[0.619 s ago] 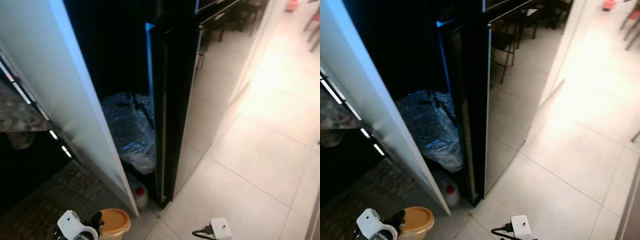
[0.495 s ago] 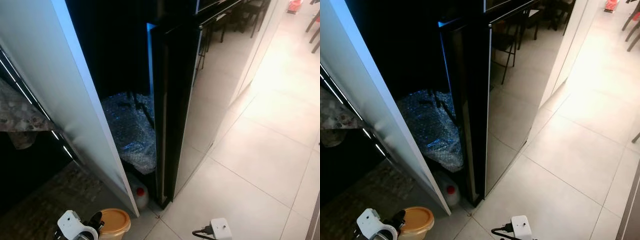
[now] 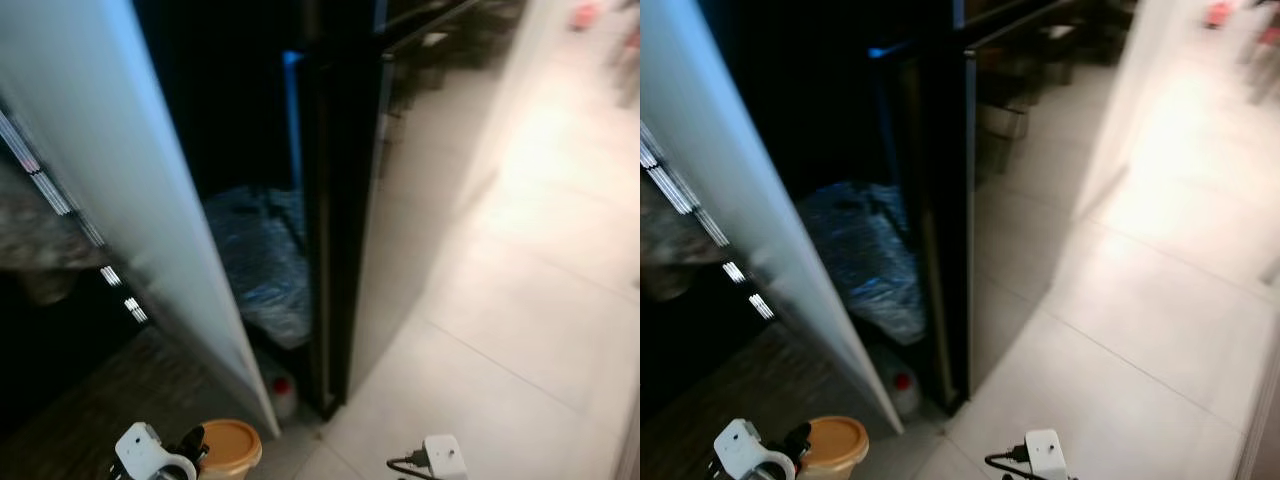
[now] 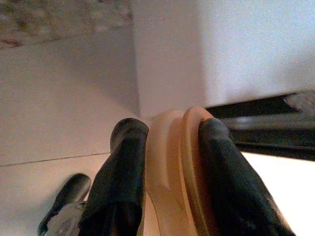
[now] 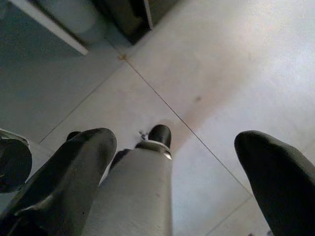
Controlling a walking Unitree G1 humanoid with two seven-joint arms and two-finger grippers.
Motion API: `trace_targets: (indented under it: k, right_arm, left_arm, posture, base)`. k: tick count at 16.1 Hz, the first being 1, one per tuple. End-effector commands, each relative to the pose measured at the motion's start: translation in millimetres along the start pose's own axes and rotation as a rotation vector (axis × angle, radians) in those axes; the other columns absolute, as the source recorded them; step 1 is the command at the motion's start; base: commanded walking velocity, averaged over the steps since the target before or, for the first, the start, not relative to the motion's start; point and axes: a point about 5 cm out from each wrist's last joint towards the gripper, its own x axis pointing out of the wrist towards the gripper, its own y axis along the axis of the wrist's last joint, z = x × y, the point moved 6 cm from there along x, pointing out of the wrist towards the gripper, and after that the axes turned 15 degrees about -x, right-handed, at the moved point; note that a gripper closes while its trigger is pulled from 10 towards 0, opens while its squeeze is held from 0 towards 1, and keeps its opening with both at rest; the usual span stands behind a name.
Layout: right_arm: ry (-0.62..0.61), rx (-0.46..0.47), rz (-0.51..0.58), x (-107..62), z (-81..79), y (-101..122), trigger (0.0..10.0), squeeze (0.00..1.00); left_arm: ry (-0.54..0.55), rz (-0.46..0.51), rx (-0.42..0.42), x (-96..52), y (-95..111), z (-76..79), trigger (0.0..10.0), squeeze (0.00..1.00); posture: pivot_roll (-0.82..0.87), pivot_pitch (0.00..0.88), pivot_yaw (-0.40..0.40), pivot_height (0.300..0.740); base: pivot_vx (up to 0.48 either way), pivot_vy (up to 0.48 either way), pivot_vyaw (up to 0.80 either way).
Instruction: Restocking fridge
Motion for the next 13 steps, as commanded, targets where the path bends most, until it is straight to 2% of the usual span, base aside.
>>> trace_targets:
  k: [1,2,13]
  right_arm:
    - [0.005,0.003,-0.012,-0.3,-2.5,-3.9,10.0,0.00]
    - [0.001,0.005,-0.012,-0.3,-2.3,-3.8,10.0,0.00]
    - [-0.003,0.010,-0.009,-0.2,-2.2,-3.1,10.0,0.00]
  left_arm:
    - [0.009,-0.011,0.014,-0.3,-1.8,-2.2,10.0,0.00]
    - [0.008,-0.012,0.014,-0.3,-1.8,-2.1,10.0,0.00]
    - [0.006,-0.014,0.016,-0.1,-2.4,-1.0,10.0,0.00]
  posture:
    - [0.01,0.000,0.040,0.740]
    - [0.01,0.000,0.041,0.740]
    - [0.02,0.007,0.041,0.740]
  base:
    - [0.000,0.000,-0.79]
    - [0.000,0.000,-0.70]
    - [0.000,0.000,0.00]
